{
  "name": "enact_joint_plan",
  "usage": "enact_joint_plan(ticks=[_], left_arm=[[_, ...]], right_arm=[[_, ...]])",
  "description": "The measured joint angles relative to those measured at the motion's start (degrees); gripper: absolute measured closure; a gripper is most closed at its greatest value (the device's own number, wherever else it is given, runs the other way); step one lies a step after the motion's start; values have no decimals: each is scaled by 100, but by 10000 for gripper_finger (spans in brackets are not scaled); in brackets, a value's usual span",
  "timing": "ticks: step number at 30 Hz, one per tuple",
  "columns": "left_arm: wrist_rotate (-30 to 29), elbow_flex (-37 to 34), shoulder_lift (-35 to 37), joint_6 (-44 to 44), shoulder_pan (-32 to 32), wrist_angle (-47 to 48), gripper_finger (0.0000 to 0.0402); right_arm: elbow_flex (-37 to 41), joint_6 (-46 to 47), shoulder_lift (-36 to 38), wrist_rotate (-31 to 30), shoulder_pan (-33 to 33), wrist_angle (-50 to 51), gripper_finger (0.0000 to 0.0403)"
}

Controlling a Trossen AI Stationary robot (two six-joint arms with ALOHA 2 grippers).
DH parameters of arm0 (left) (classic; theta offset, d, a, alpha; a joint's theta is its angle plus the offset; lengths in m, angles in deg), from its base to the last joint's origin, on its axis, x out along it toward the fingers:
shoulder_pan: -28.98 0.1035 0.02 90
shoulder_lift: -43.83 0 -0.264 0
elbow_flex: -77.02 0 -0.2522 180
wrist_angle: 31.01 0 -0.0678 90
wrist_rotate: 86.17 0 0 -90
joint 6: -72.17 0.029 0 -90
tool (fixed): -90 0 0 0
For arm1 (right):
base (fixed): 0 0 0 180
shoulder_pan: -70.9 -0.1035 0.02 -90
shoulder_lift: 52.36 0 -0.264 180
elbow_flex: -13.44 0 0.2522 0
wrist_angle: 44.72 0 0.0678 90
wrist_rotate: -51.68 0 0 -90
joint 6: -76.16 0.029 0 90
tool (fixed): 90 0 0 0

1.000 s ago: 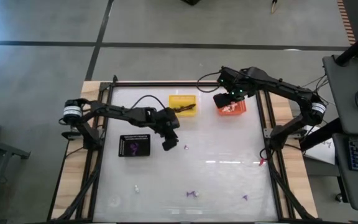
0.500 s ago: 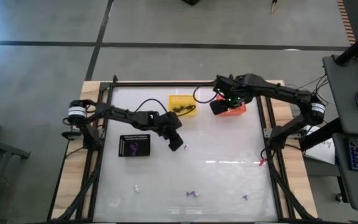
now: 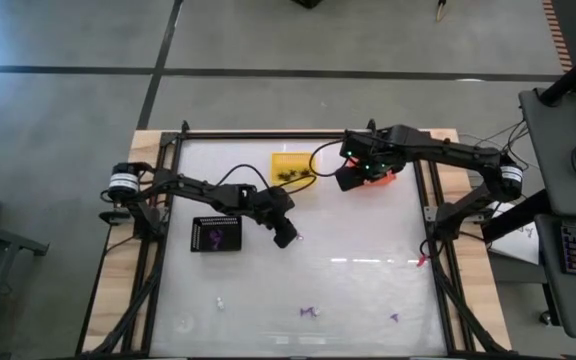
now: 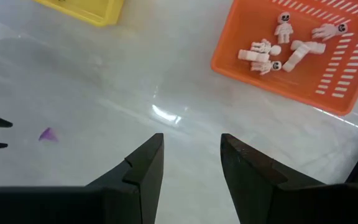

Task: Sort Halloween decoration
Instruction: Put the purple hat toy into the black basket

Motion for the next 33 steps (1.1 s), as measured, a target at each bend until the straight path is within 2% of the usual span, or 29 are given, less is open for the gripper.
enact_joint_plan(ticks=[11,16,19,25,33], left_arm=[[148,0,0,-406,-311,-210,322],[-168,0,-51,-396,-308,-242,323],[-158,0,-245,-492,-181,-278,323],[307,-7,-751,-665,-199,-550,323],[211,-4,-896,-722,-130,-693,323]], right_arm=[[2,139,0,0,-222,-2,252],[4,139,0,-1,-220,-7,252],[4,139,2,-4,-220,-13,252],[4,135,2,-5,-220,-22,252],[7,67,2,-7,-220,-24,252]])
